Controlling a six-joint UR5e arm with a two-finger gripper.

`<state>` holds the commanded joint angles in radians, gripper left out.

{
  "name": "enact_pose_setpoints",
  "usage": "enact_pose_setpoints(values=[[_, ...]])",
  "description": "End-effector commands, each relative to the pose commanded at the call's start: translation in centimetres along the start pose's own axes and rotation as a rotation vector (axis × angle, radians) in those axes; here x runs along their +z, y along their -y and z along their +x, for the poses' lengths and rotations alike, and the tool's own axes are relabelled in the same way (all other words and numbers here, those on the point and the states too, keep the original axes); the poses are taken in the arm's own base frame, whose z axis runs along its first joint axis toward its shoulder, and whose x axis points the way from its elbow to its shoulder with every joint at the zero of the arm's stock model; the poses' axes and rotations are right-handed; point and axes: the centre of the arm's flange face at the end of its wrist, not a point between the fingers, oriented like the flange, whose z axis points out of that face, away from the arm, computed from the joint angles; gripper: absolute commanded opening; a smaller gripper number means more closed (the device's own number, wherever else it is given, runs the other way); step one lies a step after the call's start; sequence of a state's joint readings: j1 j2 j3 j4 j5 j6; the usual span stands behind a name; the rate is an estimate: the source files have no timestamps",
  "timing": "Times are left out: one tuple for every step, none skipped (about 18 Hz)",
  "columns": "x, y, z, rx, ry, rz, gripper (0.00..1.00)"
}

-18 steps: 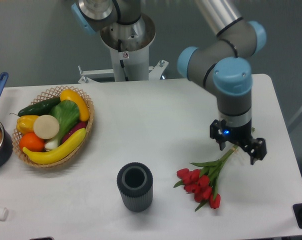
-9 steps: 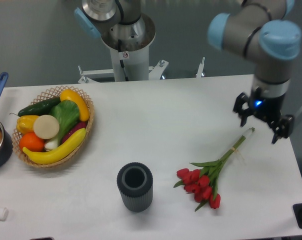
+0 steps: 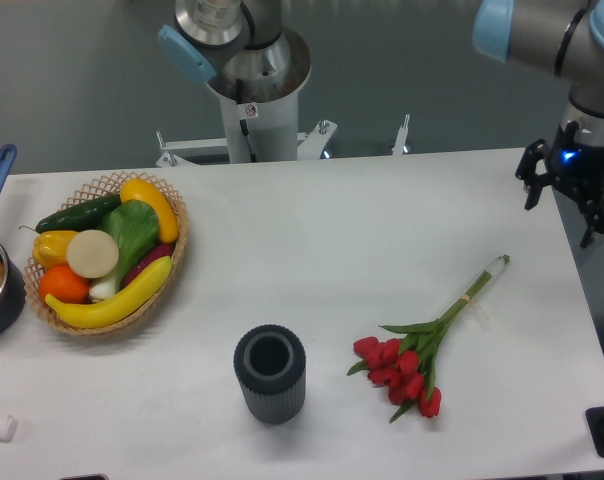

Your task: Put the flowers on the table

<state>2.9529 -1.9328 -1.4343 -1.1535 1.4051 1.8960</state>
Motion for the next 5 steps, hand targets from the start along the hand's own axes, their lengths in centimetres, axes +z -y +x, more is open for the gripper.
enact_pose_setpoints(values=[[0.03, 0.1, 0.01, 0.001, -0.002, 0.001, 1.0], [0.04, 0.2, 0.0, 0.003, -0.002, 0.001, 1.0], [0.12, 0.31, 0.03, 0.004, -0.003, 0.002, 1.0], [0.03, 0.44, 0.02, 0.006, -0.002, 0.003, 1.0], [-0.13, 0.61, 0.12, 0.007, 0.0, 0.003, 1.0]])
